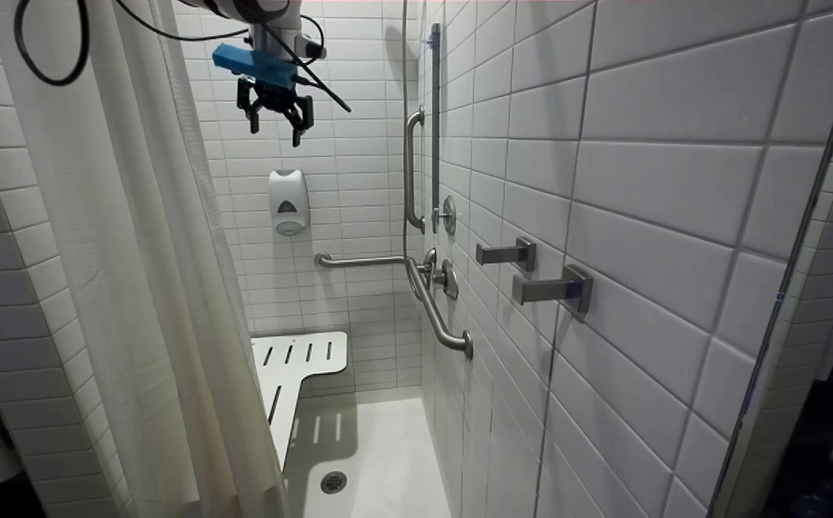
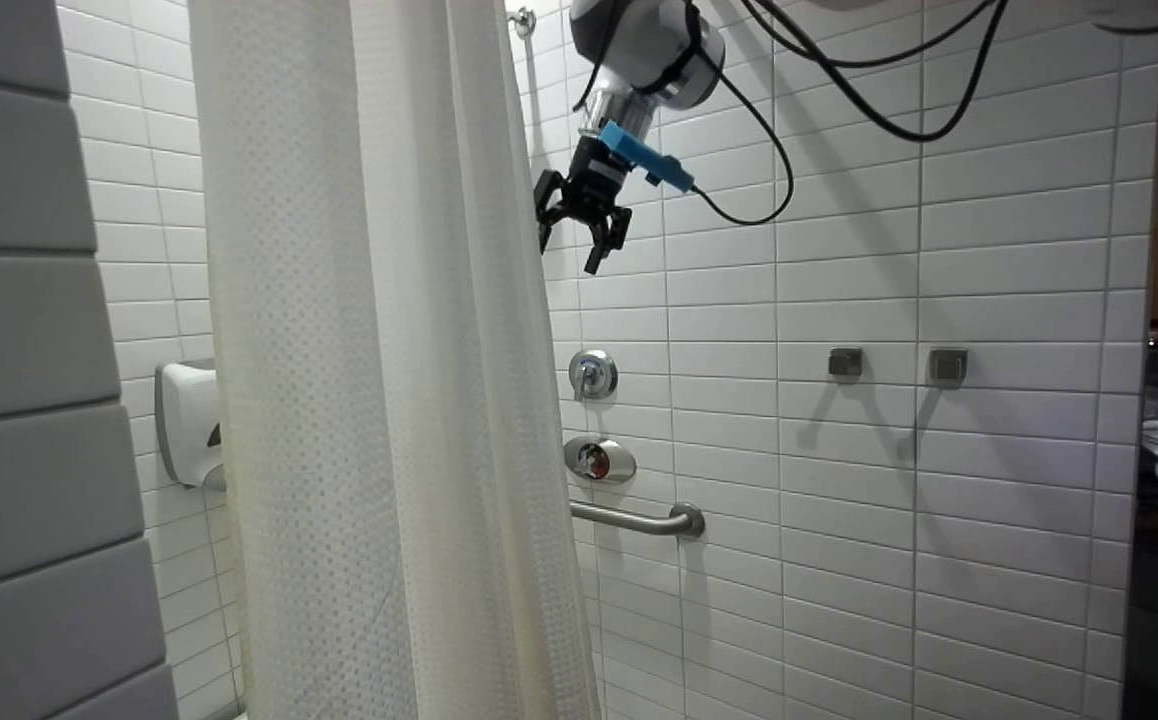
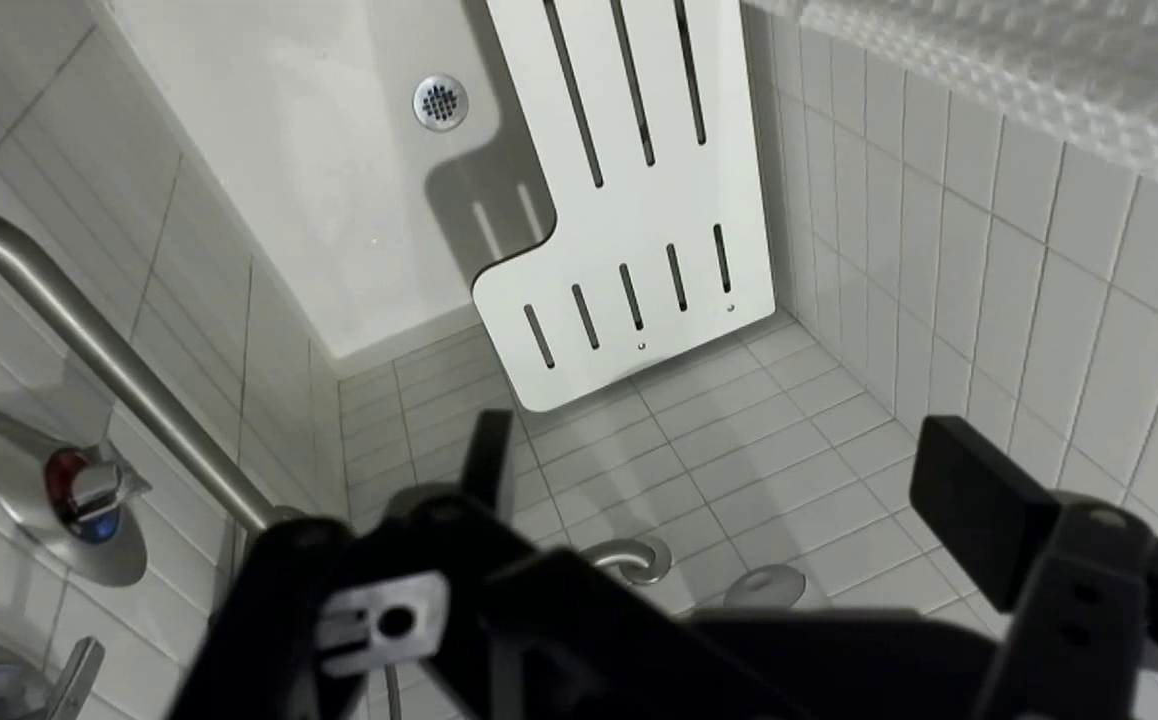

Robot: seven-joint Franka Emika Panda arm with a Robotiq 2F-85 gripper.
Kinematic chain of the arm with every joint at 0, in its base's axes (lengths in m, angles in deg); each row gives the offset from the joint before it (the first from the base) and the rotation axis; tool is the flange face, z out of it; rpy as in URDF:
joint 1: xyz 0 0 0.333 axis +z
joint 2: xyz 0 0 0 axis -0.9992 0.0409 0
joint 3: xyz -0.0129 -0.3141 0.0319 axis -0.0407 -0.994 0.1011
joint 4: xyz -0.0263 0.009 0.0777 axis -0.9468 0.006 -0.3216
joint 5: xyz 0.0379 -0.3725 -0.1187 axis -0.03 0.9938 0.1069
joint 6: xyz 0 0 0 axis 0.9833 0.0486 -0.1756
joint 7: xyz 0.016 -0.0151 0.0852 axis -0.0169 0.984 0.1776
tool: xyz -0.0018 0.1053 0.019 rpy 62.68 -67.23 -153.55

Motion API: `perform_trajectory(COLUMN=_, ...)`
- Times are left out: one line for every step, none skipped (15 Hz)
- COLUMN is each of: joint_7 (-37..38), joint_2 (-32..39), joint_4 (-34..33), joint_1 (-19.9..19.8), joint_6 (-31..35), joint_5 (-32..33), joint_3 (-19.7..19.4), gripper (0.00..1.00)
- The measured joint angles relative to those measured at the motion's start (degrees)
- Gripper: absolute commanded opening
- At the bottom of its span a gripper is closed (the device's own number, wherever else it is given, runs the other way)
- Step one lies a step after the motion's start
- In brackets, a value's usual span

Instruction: Open the shower

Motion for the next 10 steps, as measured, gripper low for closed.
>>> perform_trajectory(joint_7=0.9, joint_2=0.8, joint_4=-1.4, joint_1=-0.3, joint_6=-2.5, joint_5=0.0, joint_3=0.1, gripper=1.00)
perform_trajectory(joint_7=1.8, joint_2=1.7, joint_4=-2.9, joint_1=-0.7, joint_6=-5.4, joint_5=-0.3, joint_3=0.2, gripper=1.00)
perform_trajectory(joint_7=2.4, joint_2=2.5, joint_4=-4.4, joint_1=-1.2, joint_6=-8.1, joint_5=-0.9, joint_3=0.3, gripper=1.00)
perform_trajectory(joint_7=3.2, joint_2=3.4, joint_4=-5.9, joint_1=-1.7, joint_6=-10.8, joint_5=-1.6, joint_3=0.4, gripper=1.00)
perform_trajectory(joint_7=4.0, joint_2=4.3, joint_4=-7.3, joint_1=-2.1, joint_6=-13.2, joint_5=-2.4, joint_3=0.5, gripper=1.00)
perform_trajectory(joint_7=4.7, joint_2=5.2, joint_4=-8.8, joint_1=-2.7, joint_6=-15.8, joint_5=-3.6, joint_3=0.5, gripper=1.00)
perform_trajectory(joint_7=5.4, joint_2=6.1, joint_4=-10.2, joint_1=-3.2, joint_6=-18.3, joint_5=-5.1, joint_3=0.6, gripper=1.00)
perform_trajectory(joint_7=5.7, joint_2=7.0, joint_4=-11.5, joint_1=-3.9, joint_6=-20.8, joint_5=-7.0, joint_3=0.8, gripper=1.00)
perform_trajectory(joint_7=5.9, joint_2=7.9, joint_4=-12.8, joint_1=-4.8, joint_6=-23.3, joint_5=-9.4, joint_3=1.1, gripper=1.00)
perform_trajectory(joint_7=5.9, joint_2=8.7, joint_4=-14.1, joint_1=-5.6, joint_6=-25.6, joint_5=-12.0, joint_3=1.4, gripper=1.00)
